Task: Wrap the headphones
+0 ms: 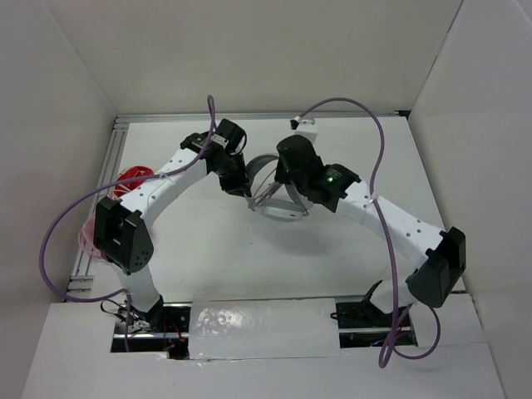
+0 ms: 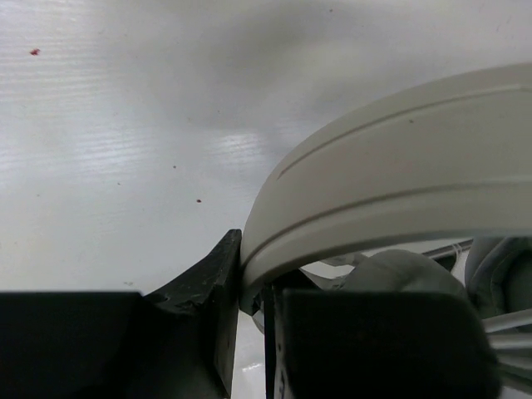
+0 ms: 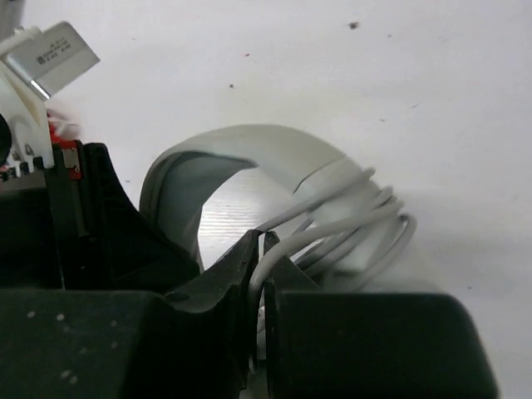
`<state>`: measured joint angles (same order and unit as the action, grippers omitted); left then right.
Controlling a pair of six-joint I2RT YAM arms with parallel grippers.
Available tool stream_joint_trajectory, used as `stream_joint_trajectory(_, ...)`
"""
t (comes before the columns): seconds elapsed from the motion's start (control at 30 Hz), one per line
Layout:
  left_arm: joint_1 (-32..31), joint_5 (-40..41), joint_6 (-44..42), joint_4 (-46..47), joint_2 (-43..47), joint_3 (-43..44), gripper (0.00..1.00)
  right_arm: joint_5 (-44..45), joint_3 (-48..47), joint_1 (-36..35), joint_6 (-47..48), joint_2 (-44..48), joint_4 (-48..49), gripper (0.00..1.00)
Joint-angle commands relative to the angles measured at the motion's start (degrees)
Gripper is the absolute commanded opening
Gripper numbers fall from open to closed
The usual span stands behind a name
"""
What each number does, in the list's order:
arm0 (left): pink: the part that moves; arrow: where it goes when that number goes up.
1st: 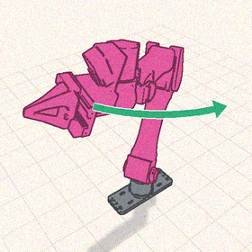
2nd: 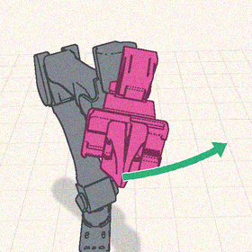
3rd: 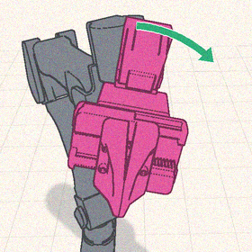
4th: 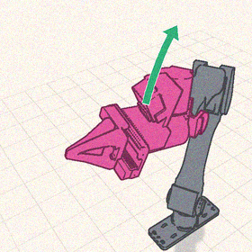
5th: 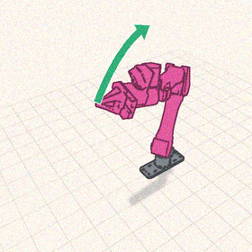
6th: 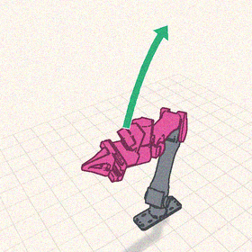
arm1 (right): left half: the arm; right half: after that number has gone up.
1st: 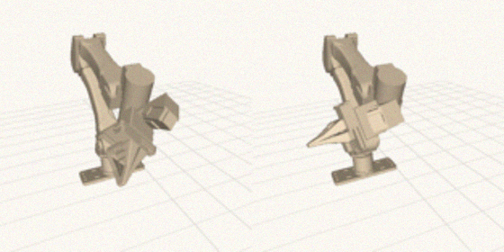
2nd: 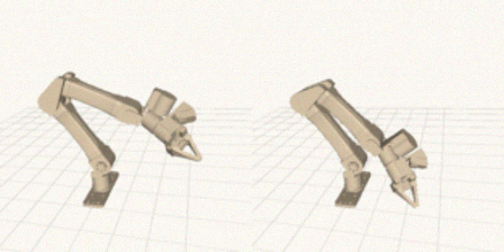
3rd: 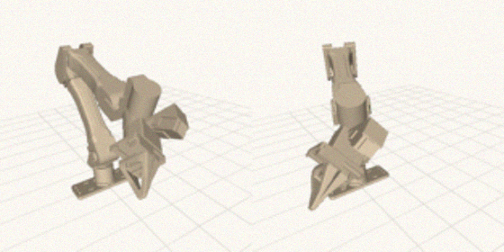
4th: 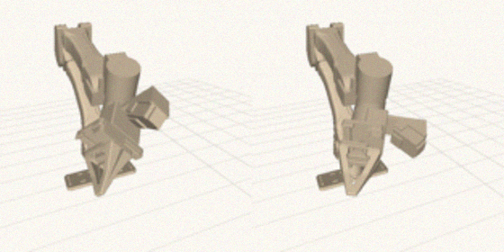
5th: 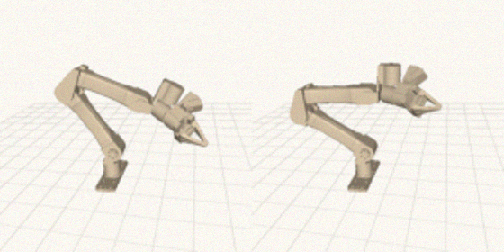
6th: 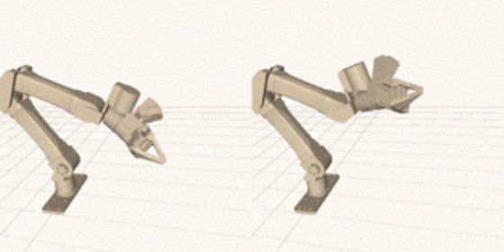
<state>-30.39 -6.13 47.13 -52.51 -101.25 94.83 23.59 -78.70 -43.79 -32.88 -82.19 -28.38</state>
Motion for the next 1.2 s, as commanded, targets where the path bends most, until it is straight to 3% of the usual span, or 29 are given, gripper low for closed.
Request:
stream_joint_trajectory(0.0,-0.5,-6.9,4.3,3.4,2.7,0.2,0.0,14.8,-0.9,-4.3,3.7,-2.1,1.3,0.14)
stream_joint_trajectory(0.13,-0.7,-7.9,4.8,4.2,2.7,-0.3,0.0,26.6,-6.3,-7.0,-3.0,-8.2,-7.8,0.35)
stream_joint_trajectory(0.2,-0.7,-8.2,4.8,4.3,2.4,-0.3,0.0,30.3,-8.0,-7.9,-4.9,-9.6,-10.8,0.38)
stream_joint_trajectory(0.3,-0.7,-8.6,4.5,5.6,2.5,-1.0,0.0,29.6,-8.0,-8.4,-5.4,-10.2,-10.6,0.39)
stream_joint_trajectory(0.4,-0.9,-9.2,4.6,7.1,2.7,-1.2,0.0,27.9,-8.0,-8.8,-8.1,-9.8,-11.8,0.47)
stream_joint_trajectory(0.73,-0.7,-9.3,5.8,6.9,-0.6,5.9,0.0,27.4,-10.3,-10.9,-20.2,-9.5,-26.5,0.59)
stream_joint_trajectory(1.17,-0.7,-11.4,3.0,14.8,2.5,2.2,0.0,27.9,-9.3,-11.3,-25.7,-3.4,-34.0,0.79)
